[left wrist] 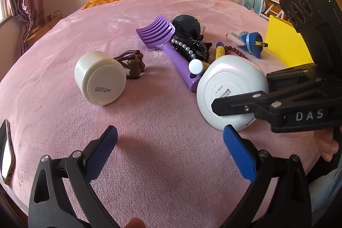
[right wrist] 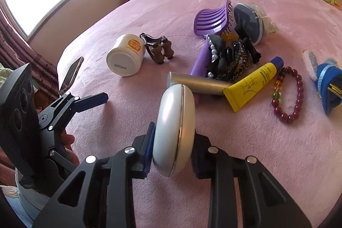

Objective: Organize jewelry
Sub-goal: 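Carry the white compact with the right tool over the yellow bin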

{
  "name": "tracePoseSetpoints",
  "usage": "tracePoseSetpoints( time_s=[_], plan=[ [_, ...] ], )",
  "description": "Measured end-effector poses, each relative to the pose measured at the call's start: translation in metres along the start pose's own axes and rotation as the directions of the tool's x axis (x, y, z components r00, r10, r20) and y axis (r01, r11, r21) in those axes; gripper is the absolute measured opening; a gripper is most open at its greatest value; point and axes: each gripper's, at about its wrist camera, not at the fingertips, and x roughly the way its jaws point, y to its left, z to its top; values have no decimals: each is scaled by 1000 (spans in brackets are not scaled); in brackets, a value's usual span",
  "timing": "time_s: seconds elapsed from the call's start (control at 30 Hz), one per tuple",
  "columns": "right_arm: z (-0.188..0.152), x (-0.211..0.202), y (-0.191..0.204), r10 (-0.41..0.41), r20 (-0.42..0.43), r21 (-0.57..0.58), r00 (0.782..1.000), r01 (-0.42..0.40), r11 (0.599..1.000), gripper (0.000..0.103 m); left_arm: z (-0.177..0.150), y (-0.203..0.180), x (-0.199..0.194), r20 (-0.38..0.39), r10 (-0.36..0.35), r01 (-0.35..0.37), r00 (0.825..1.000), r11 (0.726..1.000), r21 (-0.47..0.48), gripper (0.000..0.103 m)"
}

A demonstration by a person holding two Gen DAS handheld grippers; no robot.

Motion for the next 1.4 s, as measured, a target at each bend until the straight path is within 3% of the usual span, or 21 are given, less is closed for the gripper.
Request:
tracePoseSetpoints(
  time_s=[0.3, 0.47, 0.6, 0.73, 0.83, 0.97, 1.1, 1.23, 1.4],
  plan=[
    [-8, -16, -3, -18, 37, 2, 999, 18, 1000, 30, 9, -12, -10, 42, -2, 0, 999, 999, 51, 97],
    [-15, -38, -18, -42, 84, 22, 996, 40, 999, 30, 21, -36, -12, 77, 70, -80, 995, 987, 142, 97],
    [-21, -57, -31, -58, 121, 33, 991, 54, 998, 30, 31, -50, -15, 80, 76, -89, 994, 982, 165, 97],
    [-24, -84, -43, -63, 183, 43, 981, 56, 997, 30, 50, -71, -25, 124, 22, -46, 992, 980, 195, 97],
    [-24, -119, -57, -65, 269, 64, 961, 49, 997, 30, 80, -97, -35, 169, -30, -12, 985, 970, 244, 97],
    [-27, -178, -88, -134, 382, 119, 914, 95, 988, 29, 124, -143, -43, 221, -94, 16, 971, 943, 333, 97],
    [-33, -232, -134, -241, 440, 204, 865, 165, 965, 29, 161, -189, -37, 239, -144, 47, 960, 927, 371, 97],
    [-39, -268, -181, -343, 432, 276, 834, 240, 931, 29, 191, -238, -21, 210, -224, 119, 952, 899, 420, 97],
    [-38, -273, -247, -432, 289, 350, 854, 326, 878, 29, 215, -293, 9, 144, -280, 187, 949, 870, 455, 97]
  ],
)
